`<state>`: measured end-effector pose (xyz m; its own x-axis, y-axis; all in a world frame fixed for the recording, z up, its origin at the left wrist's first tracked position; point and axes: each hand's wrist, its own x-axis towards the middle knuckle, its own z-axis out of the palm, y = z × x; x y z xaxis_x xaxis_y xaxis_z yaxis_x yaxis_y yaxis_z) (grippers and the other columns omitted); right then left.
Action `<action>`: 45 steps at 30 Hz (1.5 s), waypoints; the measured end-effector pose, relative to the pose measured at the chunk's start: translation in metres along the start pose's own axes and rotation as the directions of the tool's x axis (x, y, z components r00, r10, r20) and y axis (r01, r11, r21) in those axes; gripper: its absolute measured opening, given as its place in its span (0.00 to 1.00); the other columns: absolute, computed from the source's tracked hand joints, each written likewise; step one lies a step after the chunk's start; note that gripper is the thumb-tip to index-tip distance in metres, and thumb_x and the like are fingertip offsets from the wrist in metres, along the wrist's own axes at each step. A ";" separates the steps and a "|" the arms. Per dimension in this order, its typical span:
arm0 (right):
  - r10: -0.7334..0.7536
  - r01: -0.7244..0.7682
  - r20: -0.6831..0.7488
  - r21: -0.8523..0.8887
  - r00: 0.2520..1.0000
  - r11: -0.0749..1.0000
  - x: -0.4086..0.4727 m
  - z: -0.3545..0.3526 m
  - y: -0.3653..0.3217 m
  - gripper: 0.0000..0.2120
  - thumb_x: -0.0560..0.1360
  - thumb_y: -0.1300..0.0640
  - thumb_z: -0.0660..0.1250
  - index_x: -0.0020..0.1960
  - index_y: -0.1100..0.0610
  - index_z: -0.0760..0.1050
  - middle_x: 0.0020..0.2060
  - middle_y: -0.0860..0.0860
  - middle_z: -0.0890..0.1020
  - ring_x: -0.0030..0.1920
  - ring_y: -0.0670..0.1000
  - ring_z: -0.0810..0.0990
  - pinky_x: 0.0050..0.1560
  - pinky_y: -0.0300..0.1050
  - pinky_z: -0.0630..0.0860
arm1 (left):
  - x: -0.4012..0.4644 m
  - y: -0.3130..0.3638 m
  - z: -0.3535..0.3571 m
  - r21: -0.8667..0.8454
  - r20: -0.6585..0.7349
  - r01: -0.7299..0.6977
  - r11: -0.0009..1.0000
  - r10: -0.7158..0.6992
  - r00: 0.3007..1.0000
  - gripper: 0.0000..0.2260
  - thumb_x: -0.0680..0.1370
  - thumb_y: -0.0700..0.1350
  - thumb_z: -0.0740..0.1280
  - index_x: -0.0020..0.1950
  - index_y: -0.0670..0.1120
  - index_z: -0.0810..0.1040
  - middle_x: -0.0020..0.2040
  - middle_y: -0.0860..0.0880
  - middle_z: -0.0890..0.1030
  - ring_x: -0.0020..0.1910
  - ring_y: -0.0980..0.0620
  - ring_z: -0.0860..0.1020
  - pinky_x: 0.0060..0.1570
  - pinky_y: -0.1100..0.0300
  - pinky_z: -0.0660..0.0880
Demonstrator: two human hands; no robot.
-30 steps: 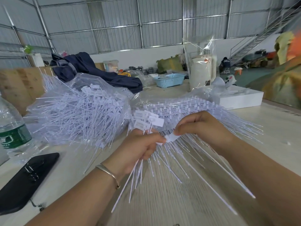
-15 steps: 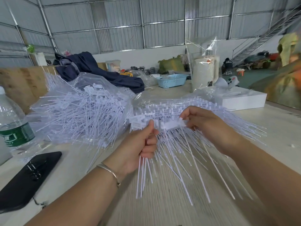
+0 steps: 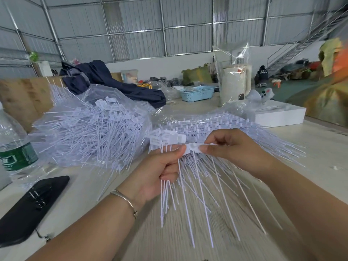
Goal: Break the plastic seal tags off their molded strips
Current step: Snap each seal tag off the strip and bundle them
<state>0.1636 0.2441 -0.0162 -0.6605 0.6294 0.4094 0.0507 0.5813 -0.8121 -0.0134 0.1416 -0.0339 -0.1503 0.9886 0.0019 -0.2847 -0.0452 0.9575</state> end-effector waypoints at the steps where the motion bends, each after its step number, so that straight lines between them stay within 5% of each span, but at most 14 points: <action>1: 0.000 -0.001 0.008 0.061 1.000 0.998 -0.001 0.000 -0.001 0.12 0.70 0.52 0.74 0.38 0.60 0.79 0.32 0.59 0.69 0.35 0.51 0.66 0.41 0.45 0.61 | 0.000 -0.001 0.000 -0.028 0.031 0.007 1.000 -0.006 1.000 0.09 0.71 0.43 0.73 0.39 0.47 0.72 0.27 0.54 0.58 0.21 0.59 0.55 0.19 0.68 0.53; 5: -0.050 0.030 0.066 0.267 0.997 0.963 -0.003 0.006 -0.004 0.15 0.65 0.49 0.77 0.37 0.61 0.80 0.34 0.64 0.71 0.39 0.55 0.67 0.46 0.48 0.63 | -0.004 -0.004 0.003 -0.146 0.199 0.049 0.988 -0.019 0.980 0.15 0.68 0.46 0.77 0.44 0.46 0.73 0.26 0.55 0.63 0.20 0.61 0.57 0.18 0.70 0.57; 8: -0.089 0.032 0.153 0.343 0.984 0.939 -0.003 0.013 -0.001 0.05 0.67 0.53 0.75 0.36 0.54 0.82 0.33 0.51 0.79 0.36 0.48 0.75 0.44 0.38 0.71 | -0.006 -0.005 0.006 -0.169 0.368 0.119 0.978 -0.049 0.929 0.19 0.66 0.49 0.80 0.47 0.45 0.73 0.26 0.55 0.64 0.22 0.60 0.56 0.18 0.71 0.60; 10: -0.109 0.024 0.190 0.401 0.976 0.916 -0.004 0.018 0.001 0.02 0.69 0.55 0.73 0.41 0.53 0.83 0.34 0.44 0.83 0.35 0.39 0.79 0.40 0.29 0.73 | -0.006 -0.006 0.009 -0.112 0.407 0.120 0.986 -0.065 0.911 0.10 0.73 0.52 0.72 0.46 0.47 0.79 0.27 0.56 0.64 0.22 0.61 0.56 0.19 0.71 0.60; 13: -0.106 0.025 0.171 0.419 0.980 0.907 -0.005 0.019 0.001 0.10 0.68 0.53 0.72 0.45 0.58 0.82 0.33 0.43 0.83 0.33 0.38 0.79 0.37 0.27 0.72 | -0.005 -0.008 0.012 -0.052 0.386 0.094 0.994 -0.067 0.920 0.13 0.77 0.55 0.63 0.40 0.51 0.83 0.27 0.56 0.63 0.22 0.62 0.57 0.20 0.72 0.58; 17: -0.065 0.039 0.063 0.351 0.996 0.935 -0.002 0.016 -0.004 0.18 0.65 0.48 0.76 0.36 0.62 0.78 0.28 0.46 0.77 0.31 0.40 0.75 0.37 0.29 0.70 | -0.001 -0.004 0.010 -0.190 0.393 0.130 0.973 -0.045 0.918 0.13 0.69 0.54 0.76 0.43 0.47 0.79 0.28 0.54 0.64 0.22 0.60 0.56 0.19 0.70 0.56; 20: -0.058 0.084 -0.118 0.227 0.991 0.970 -0.002 0.011 -0.003 0.23 0.62 0.47 0.77 0.31 0.62 0.70 0.24 0.46 0.67 0.25 0.43 0.65 0.30 0.32 0.62 | 0.001 -0.006 0.006 -0.295 0.266 0.096 0.951 -0.015 0.964 0.12 0.66 0.47 0.76 0.41 0.46 0.75 0.28 0.53 0.62 0.20 0.60 0.58 0.18 0.69 0.55; 24: -0.120 0.145 -0.223 0.099 0.967 0.984 -0.002 0.007 -0.001 0.19 0.65 0.53 0.79 0.33 0.65 0.73 0.27 0.60 0.71 0.28 0.49 0.67 0.29 0.41 0.64 | 0.004 -0.007 0.004 -0.181 0.073 0.011 0.983 0.003 0.997 0.08 0.68 0.41 0.75 0.37 0.46 0.76 0.32 0.52 0.65 0.22 0.60 0.59 0.18 0.69 0.54; 28: -0.103 0.120 -0.215 0.068 0.971 0.990 -0.001 0.006 0.002 0.13 0.66 0.54 0.79 0.37 0.63 0.81 0.33 0.63 0.79 0.31 0.53 0.73 0.34 0.44 0.68 | 0.003 -0.008 0.004 -0.025 -0.005 -0.005 1.000 0.005 1.000 0.09 0.69 0.46 0.74 0.43 0.46 0.76 0.34 0.50 0.75 0.23 0.59 0.62 0.17 0.69 0.54; 33: -0.016 0.051 -0.194 0.177 0.981 0.983 0.000 0.003 0.001 0.07 0.65 0.59 0.78 0.42 0.59 0.85 0.37 0.54 0.86 0.38 0.49 0.83 0.43 0.38 0.78 | 0.001 -0.006 0.007 0.063 0.041 -0.002 0.998 -0.001 0.999 0.05 0.69 0.49 0.73 0.34 0.50 0.82 0.26 0.54 0.66 0.21 0.59 0.59 0.18 0.68 0.54; 40: 0.071 -0.061 -0.037 0.217 0.997 0.974 -0.001 -0.004 -0.004 0.04 0.66 0.69 0.73 0.38 0.63 0.84 0.35 0.59 0.84 0.38 0.50 0.81 0.43 0.35 0.76 | -0.001 0.000 0.005 0.224 0.110 0.031 0.974 -0.057 0.992 0.10 0.68 0.42 0.74 0.29 0.49 0.77 0.23 0.55 0.61 0.20 0.59 0.57 0.22 0.66 0.51; 45: 0.066 -0.088 0.156 0.141 0.986 0.986 -0.001 -0.004 -0.010 0.04 0.57 0.62 0.72 0.31 0.60 0.83 0.29 0.54 0.81 0.34 0.46 0.77 0.40 0.35 0.72 | -0.003 0.000 0.013 0.309 0.198 0.120 0.943 -0.188 0.962 0.08 0.58 0.40 0.71 0.27 0.48 0.72 0.20 0.53 0.58 0.17 0.58 0.56 0.18 0.70 0.54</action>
<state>0.1670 0.2394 -0.0070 -0.7644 0.5782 0.2854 0.0026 0.4453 -0.8954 -0.0006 0.1401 -0.0300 0.0965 0.9880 -0.1206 0.0063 0.1206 0.9927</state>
